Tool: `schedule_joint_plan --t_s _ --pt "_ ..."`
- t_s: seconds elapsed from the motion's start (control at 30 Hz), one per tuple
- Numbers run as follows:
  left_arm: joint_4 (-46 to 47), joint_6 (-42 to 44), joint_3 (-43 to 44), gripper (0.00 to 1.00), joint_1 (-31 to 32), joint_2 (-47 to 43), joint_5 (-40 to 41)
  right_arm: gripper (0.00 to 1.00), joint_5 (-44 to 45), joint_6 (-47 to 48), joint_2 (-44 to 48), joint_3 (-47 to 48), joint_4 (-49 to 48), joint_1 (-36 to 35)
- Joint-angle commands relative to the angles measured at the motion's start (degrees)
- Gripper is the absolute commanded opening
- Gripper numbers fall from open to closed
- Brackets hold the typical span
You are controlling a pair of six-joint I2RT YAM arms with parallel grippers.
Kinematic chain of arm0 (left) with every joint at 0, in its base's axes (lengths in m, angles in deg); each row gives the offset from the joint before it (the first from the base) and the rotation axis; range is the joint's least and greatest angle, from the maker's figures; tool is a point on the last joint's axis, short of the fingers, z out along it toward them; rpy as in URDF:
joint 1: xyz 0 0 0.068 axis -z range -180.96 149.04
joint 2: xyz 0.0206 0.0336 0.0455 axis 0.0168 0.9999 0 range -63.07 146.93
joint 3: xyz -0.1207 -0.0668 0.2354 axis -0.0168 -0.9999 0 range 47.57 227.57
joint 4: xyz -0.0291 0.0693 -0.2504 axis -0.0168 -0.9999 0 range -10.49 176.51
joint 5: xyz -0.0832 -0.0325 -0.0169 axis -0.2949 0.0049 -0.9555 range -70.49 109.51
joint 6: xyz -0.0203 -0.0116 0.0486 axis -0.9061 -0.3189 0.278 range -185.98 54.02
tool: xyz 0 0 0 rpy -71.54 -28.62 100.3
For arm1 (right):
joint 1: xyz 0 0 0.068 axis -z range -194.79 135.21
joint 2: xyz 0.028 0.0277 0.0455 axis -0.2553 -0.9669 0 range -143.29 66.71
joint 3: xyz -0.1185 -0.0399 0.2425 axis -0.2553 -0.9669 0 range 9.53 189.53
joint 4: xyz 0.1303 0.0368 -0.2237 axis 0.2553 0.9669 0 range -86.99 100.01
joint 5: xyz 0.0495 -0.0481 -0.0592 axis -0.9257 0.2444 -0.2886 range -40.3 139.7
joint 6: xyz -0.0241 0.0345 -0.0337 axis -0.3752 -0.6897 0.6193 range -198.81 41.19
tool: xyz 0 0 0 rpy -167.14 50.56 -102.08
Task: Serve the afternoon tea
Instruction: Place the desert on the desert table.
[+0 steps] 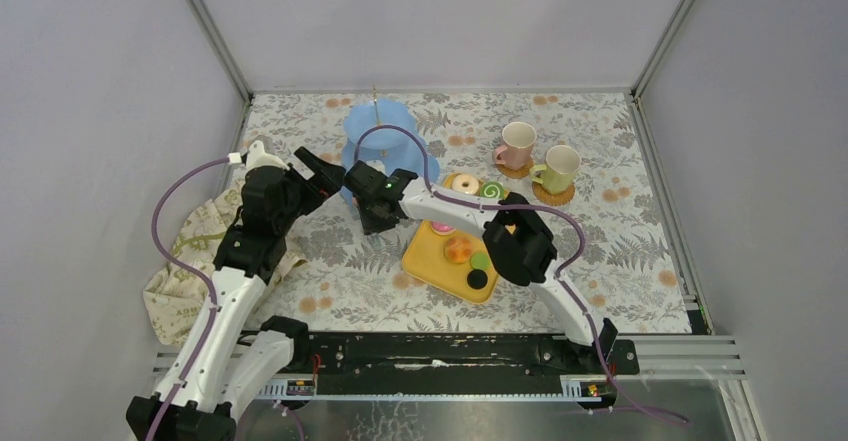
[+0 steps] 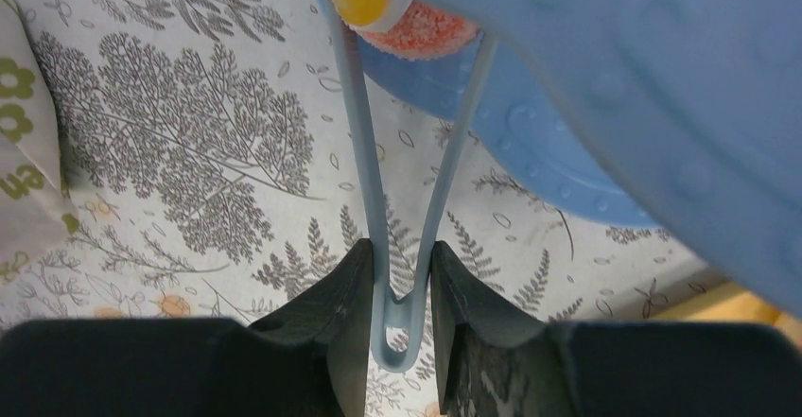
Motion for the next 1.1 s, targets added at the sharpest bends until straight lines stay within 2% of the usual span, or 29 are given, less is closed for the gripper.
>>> schedule_joint_plan --t_s 0.0,0.2,0.53,1.07 --pt "-2.23 1.21 0.73 1.0 0.12 -1.45 -0.54 0.18 0.28 -0.52 -1.85 7.1 1.17 0.64" --pt "-2.85 1.39 0.7 1.0 0.11 -2.32 -0.5 0.17 0.67 -1.79 -3.57 9.87 1.6 0.88" --pt "-2.79 0.9 0.31 1.0 0.11 -2.95 -0.87 0.17 3.99 -5.41 1.52 1.99 -4.65 0.55" --pt "-3.53 1.11 -0.03 1.0 0.1 -5.04 -0.34 0.17 11.21 -6.9 0.93 5.25 -5.76 -2.42"
